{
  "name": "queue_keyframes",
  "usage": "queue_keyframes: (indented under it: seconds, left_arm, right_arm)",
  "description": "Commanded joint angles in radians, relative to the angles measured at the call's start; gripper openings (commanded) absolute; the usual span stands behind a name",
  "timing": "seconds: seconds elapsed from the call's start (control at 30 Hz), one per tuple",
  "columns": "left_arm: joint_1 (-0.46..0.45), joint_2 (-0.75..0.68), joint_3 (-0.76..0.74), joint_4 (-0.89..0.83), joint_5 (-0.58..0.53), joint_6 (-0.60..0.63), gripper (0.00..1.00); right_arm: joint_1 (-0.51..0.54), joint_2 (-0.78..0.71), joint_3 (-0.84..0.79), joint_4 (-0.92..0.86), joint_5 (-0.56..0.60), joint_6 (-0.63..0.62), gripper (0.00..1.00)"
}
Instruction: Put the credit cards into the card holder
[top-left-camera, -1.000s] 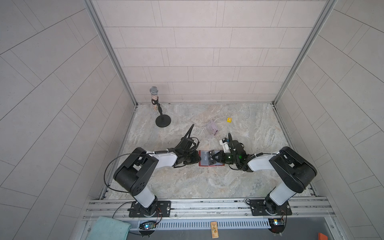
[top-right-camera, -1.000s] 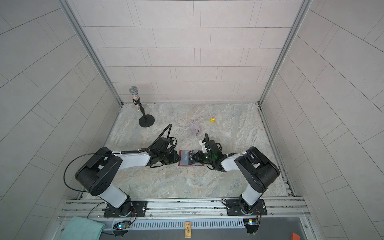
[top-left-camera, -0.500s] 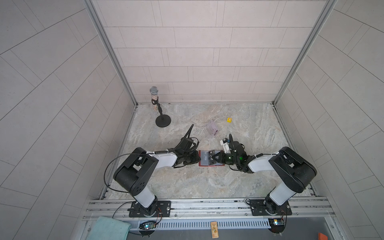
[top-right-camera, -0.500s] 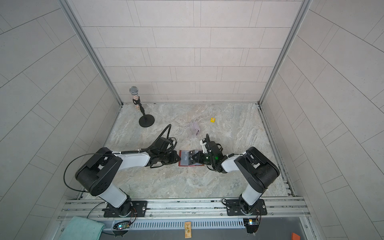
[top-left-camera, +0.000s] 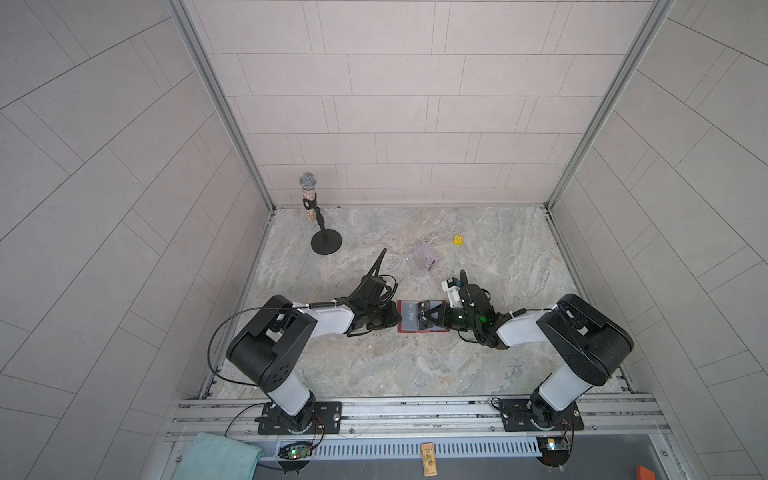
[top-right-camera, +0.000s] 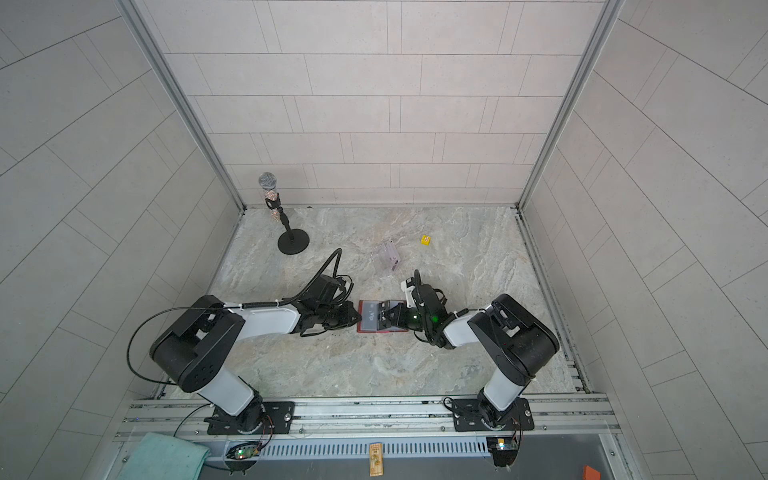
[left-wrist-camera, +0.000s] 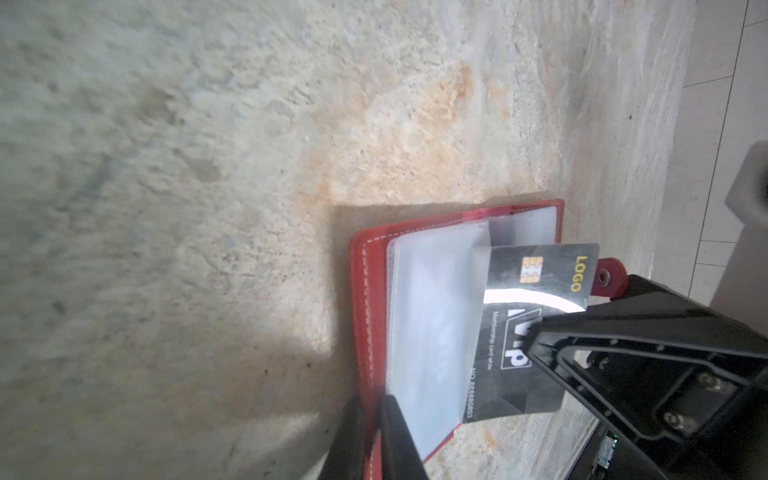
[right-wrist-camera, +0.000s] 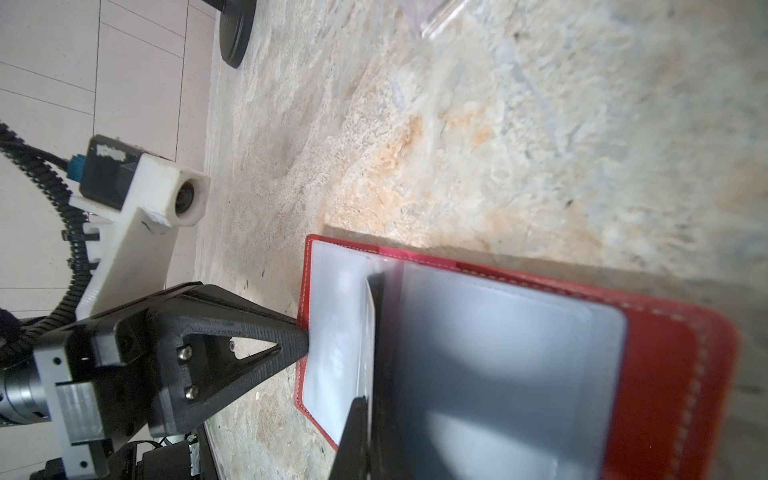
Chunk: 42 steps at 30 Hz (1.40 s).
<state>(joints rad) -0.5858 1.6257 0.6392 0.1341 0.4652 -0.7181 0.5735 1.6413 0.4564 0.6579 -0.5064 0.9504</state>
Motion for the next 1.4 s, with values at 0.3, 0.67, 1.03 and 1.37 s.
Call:
queue_keyframes:
  seconds: [0.3,0.67,1.03,1.37]
  left_arm:
    - [-0.013,-0.002,-0.036,-0.060,-0.019,-0.001,0.14]
    - [-0.014,-0.002,-0.036,-0.042,-0.005,-0.029,0.15]
    - [-0.014,0.000,-0.035,-0.034,0.000,-0.032,0.00]
    - [-0.014,-0.004,-0.032,-0.026,0.004,-0.035,0.00]
  right_arm:
    - [0.000,0.064,-0.023,0.074,-0.006,0.056,0.00]
    - [0.009,0.113,-0.023,0.102,-0.028,0.073,0.00]
    - [0.026,0.106,0.005,0.038,-0.011,0.055,0.24]
    - [0.041,-0.018,0.077,-0.284,0.091,-0.089,0.45]
